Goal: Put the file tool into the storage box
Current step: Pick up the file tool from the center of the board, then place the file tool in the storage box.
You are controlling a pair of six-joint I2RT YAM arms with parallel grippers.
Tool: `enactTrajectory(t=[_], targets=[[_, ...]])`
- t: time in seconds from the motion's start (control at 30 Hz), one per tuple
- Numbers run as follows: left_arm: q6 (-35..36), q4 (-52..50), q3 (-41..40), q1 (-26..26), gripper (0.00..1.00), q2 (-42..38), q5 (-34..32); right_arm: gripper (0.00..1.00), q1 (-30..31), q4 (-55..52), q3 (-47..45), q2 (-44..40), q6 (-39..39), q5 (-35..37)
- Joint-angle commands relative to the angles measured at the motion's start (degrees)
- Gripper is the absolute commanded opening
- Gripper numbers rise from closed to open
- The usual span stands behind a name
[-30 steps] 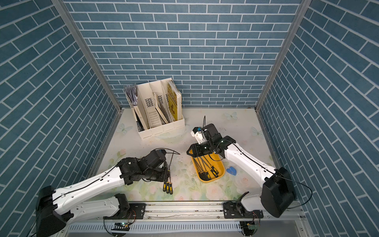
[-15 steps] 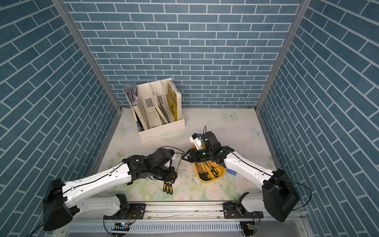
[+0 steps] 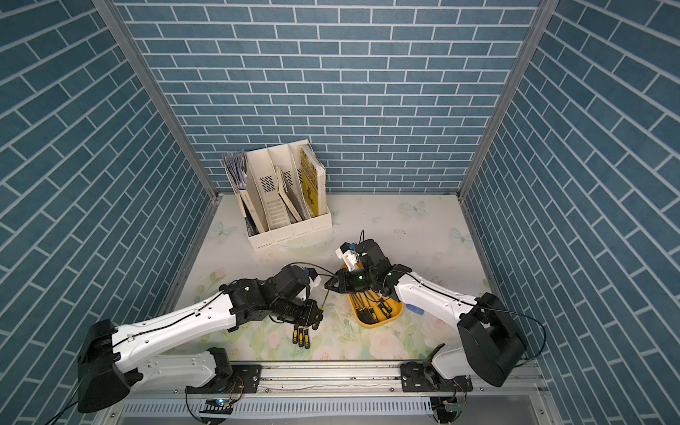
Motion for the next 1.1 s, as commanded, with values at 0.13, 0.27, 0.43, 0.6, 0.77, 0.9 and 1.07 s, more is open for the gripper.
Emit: enactTrajectory(t=[0.13, 0.27, 0.43, 0.6, 0.77, 0.9, 1.07], targets=[[0.9, 1.2, 1.9, -0.3, 0.29, -0.9, 1.4, 0.02, 0.4, 0.3, 0.5, -1.1, -0.1, 0.6], [0.8, -0.2, 3.3, -0.2, 0.69, -2.3, 0.0, 0.00, 0.3, -1.5, 1.1, -1.4, -0.6, 0.9], [-0.5, -3.6, 6.1, 0.6, 0.85, -6.1, -3.8, 0.00, -1.5, -7.9, 2.6, -2.2, -3.9, 2.2], [-3.3, -6.2, 6.3, 2.5, 0.90, -12.1, -8.1, 0.00, -7.6, -22.6, 7.5, -4.3, -13.0, 5.7], [-4.5, -8.3, 3.9, 2.8, 0.90, -14.3, -10.9, 0.00, -9.6, -36.9, 16.3, -2.2, -23.5, 11.0], [-5.2, -6.8, 1.5, 2.9, 0.90, -14.4, -10.9, 0.00, -9.5, -43.7, 21.1, 1.8, -28.9, 16.4], [-5.6, -5.5, -0.6, 2.9, 0.90, -13.4, -11.2, 0.00, -9.0, -47.4, 23.4, 8.5, -33.2, 23.5]])
